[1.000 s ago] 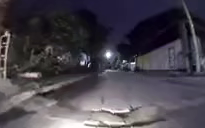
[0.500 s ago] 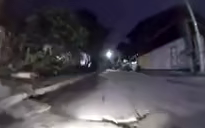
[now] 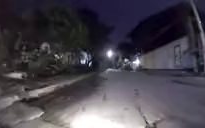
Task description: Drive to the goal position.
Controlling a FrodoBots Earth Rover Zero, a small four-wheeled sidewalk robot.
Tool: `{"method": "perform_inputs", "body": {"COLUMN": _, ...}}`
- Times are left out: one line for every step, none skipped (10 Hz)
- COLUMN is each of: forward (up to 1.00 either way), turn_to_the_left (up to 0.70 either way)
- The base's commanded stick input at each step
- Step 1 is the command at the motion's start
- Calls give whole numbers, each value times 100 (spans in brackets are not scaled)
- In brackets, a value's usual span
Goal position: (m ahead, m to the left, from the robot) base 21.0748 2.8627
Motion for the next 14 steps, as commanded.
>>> {"method": "perform_inputs", "body": {"forward": 50, "turn_to_the_left": 0}}
{"method": "perform_inputs", "body": {"forward": 50, "turn_to_the_left": 0}}
{"method": "perform_inputs", "body": {"forward": 50, "turn_to_the_left": 0}}
{"method": "perform_inputs", "body": {"forward": 50, "turn_to_the_left": 0}}
{"method": "perform_inputs", "body": {"forward": 50, "turn_to_the_left": 0}}
{"method": "perform_inputs", "body": {"forward": 50, "turn_to_the_left": 0}}
{"method": "perform_inputs", "body": {"forward": 50, "turn_to_the_left": 0}}
{"method": "perform_inputs", "body": {"forward": 50, "turn_to_the_left": 0}}
{"method": "perform_inputs", "body": {"forward": 50, "turn_to_the_left": 0}}
{"method": "perform_inputs", "body": {"forward": 50, "turn_to_the_left": -50}}
{"method": "perform_inputs", "body": {"forward": 50, "turn_to_the_left": -50}}
{"method": "perform_inputs", "body": {"forward": 50, "turn_to_the_left": -50}}
{"method": "perform_inputs", "body": {"forward": 50, "turn_to_the_left": -50}}
{"method": "perform_inputs", "body": {"forward": 50, "turn_to_the_left": -26}}
